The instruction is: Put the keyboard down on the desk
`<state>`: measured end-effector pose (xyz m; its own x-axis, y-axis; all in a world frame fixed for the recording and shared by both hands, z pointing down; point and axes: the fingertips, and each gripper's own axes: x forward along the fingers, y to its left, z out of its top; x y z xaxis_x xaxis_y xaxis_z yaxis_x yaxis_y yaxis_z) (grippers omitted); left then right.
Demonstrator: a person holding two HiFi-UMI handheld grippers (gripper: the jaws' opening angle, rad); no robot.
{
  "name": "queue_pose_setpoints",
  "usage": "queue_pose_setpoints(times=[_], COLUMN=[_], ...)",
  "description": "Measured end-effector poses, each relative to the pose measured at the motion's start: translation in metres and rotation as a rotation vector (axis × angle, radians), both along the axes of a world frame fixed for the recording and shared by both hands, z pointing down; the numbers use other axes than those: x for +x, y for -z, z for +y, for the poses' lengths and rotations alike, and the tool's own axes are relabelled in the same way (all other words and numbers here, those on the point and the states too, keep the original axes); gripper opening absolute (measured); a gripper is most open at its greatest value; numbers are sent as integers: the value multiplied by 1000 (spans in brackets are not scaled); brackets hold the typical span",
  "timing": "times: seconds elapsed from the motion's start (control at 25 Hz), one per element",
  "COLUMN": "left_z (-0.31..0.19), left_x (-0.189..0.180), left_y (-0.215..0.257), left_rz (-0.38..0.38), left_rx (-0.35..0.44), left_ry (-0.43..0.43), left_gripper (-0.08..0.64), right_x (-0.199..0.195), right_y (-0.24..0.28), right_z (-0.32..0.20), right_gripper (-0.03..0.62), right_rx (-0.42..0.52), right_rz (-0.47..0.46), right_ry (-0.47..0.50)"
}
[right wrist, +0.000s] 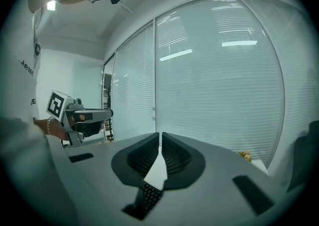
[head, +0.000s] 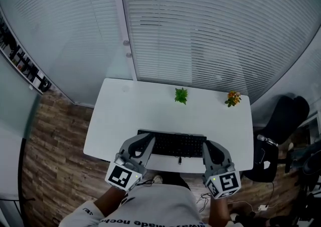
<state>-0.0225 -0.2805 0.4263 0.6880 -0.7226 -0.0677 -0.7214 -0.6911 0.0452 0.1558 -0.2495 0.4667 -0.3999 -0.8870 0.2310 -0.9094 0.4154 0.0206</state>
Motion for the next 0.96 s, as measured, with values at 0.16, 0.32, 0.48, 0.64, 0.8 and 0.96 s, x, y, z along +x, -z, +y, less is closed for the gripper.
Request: queue_pose_setpoints(times=[0.16,0.32,0.48,0.64,0.8,0.96], left_z=[1,5,10,11,13,16], left_x=[1,-1,-2,-2,-3,-2], left_y=[1,0,5,5,7,7], left_rz=[3,8,11,11,15,18], left_rx=[11,5,18,13,18,14], left_ry=[-2,-4,-7,-7,-9,-10], left_gripper=[43,43,43,43,43,43], right_x=[-2,-6,-7,-6,-7,-7], right_y=[4,6,9,12,14,16], right_z=[0,3,7,8,10,12], right_gripper=[25,25,25,23,21,21], right_rx=[11,15,20,27,34,37], right_rz=[15,17,23,27,30,33], right_ry=[-3,-1,-2,-6,-9,-7])
